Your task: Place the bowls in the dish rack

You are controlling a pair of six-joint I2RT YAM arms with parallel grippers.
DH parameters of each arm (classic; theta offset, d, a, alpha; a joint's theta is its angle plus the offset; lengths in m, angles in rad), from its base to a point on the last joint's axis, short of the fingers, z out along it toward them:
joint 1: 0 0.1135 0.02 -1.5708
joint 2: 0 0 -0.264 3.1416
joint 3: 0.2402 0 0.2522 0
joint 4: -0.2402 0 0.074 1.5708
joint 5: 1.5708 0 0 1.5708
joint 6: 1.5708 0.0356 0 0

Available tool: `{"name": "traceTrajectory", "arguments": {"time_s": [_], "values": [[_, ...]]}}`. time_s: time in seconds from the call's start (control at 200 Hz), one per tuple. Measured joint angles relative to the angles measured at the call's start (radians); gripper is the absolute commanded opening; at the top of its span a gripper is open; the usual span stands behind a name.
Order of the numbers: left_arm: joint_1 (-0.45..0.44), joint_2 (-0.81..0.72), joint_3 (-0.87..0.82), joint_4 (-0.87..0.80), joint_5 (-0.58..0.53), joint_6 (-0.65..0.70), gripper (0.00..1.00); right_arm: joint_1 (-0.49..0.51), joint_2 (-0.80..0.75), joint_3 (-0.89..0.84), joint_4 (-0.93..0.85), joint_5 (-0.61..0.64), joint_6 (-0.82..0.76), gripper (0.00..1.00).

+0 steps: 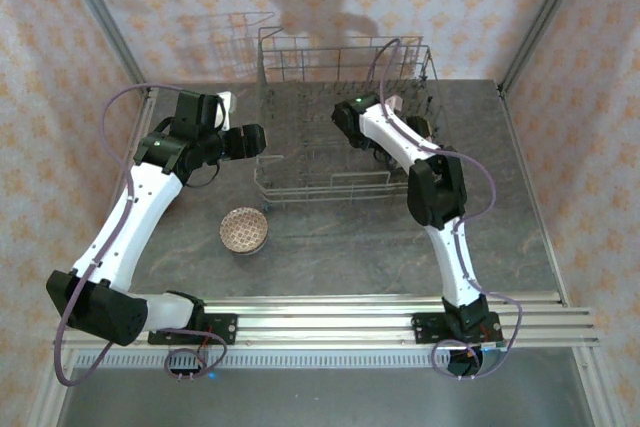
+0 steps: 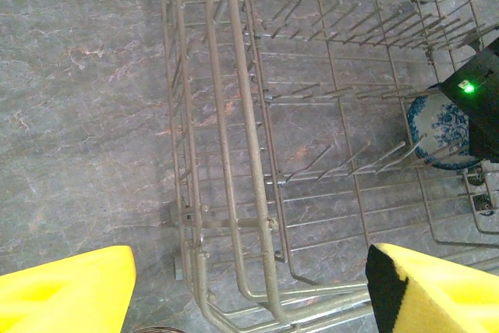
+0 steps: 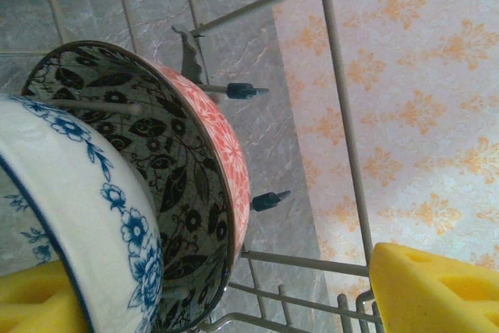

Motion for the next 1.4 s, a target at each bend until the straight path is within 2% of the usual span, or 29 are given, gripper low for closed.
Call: {"name": "traceTrajectory", "arguments": {"time_s": [0.601,1.026,1.401], "values": [[0.0,-0.001,-0.001,-0.026,-0.018,-0.045,0.79,-0.012,-0.045,-0.055,0.147,-0.092,-0.159,0.79],[0.0,-0.008,-0.001,-0.049,-0.035,-0.048,0.79,-0.016,-0.129,-0.107,0.247,-0.227,-0.274,0.79],[0.031,-0.108,-0.085,-0.125,-0.101,-0.053,0.79,0.001,-0.269,-0.074,0.302,-0.452,-0.333,0.76]]}}
